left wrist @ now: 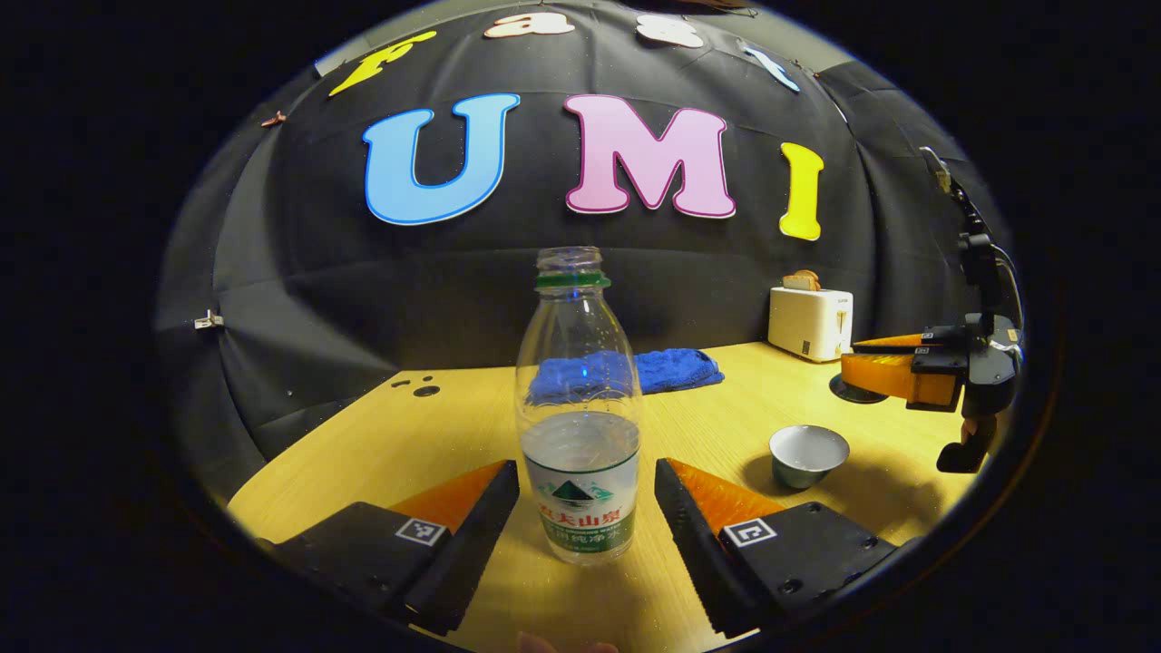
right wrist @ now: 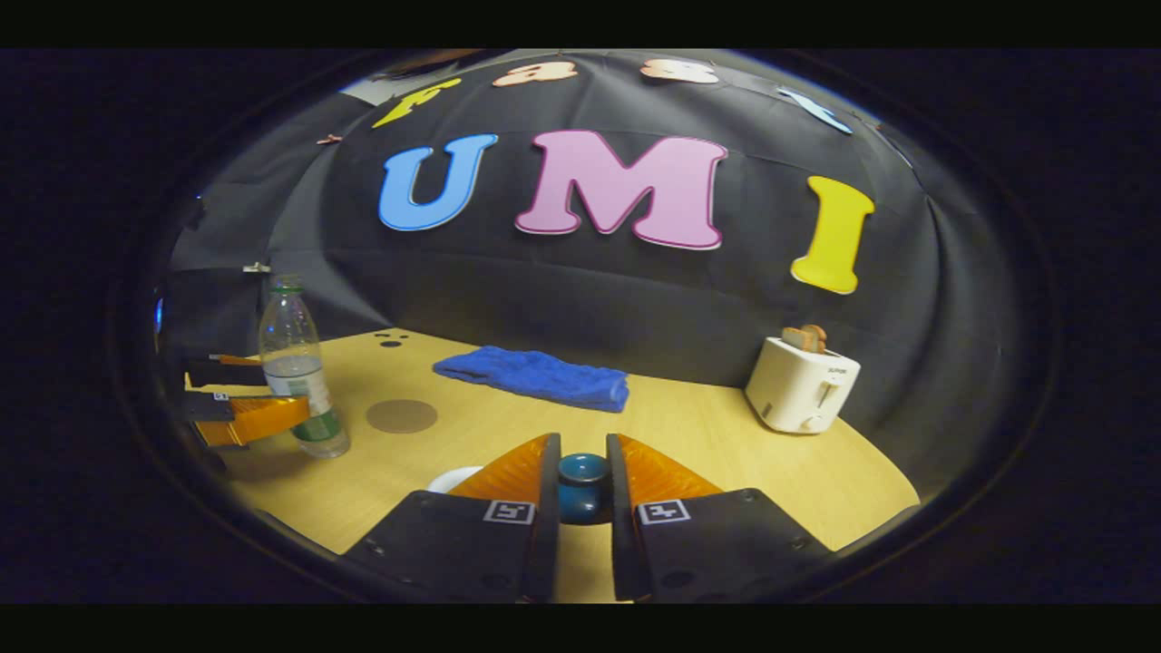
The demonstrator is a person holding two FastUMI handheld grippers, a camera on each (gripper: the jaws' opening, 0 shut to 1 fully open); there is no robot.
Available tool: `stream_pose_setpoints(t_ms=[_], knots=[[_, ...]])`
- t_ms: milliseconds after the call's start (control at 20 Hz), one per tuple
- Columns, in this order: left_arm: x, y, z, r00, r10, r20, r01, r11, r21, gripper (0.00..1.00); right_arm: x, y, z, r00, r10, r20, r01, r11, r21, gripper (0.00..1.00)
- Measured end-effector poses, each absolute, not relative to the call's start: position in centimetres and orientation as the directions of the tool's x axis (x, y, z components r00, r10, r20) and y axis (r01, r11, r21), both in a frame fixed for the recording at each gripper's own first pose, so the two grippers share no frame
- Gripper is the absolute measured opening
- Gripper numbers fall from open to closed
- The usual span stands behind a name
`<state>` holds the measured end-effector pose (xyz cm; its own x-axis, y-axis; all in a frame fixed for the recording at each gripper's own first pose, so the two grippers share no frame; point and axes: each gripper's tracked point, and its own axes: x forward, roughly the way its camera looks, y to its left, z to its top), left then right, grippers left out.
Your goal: Open the teacup lid with one hand, grasp the water bottle and pour water into the teacup with the other hand; after pouring, place the water bottle on the coaster and then close the teacup lid.
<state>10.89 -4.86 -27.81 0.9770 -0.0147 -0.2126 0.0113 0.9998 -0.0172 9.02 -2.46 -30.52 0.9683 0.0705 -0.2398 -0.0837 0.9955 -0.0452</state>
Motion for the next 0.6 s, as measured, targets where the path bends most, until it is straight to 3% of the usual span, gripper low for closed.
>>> stream_pose_setpoints(t_ms=[250,300,400,600], knots=[[12.2,-4.5,-28.8,0.975,0.017,-0.223,-0.019,1.0,-0.006,0.95,8.4,-6.1,-31.7,0.963,-0.002,-0.27,-0.011,0.999,-0.046,0.31],[12.4,-4.3,-28.9,0.974,0.024,-0.227,-0.024,1.0,0.002,0.94,8.3,-6.5,-31.9,0.962,-0.008,-0.272,-0.004,0.999,-0.045,0.27],[12.6,-4.5,-28.7,0.974,0.022,-0.224,-0.02,1.0,0.007,0.8,8.2,-6.9,-31.9,0.962,-0.015,-0.273,0.003,0.999,-0.046,0.27],[12.5,-4.5,-28.5,0.971,0.031,-0.237,-0.004,0.994,0.112,0.76,8.3,-6.9,-32.0,0.963,-0.013,-0.27,0.001,0.999,-0.044,0.27]])
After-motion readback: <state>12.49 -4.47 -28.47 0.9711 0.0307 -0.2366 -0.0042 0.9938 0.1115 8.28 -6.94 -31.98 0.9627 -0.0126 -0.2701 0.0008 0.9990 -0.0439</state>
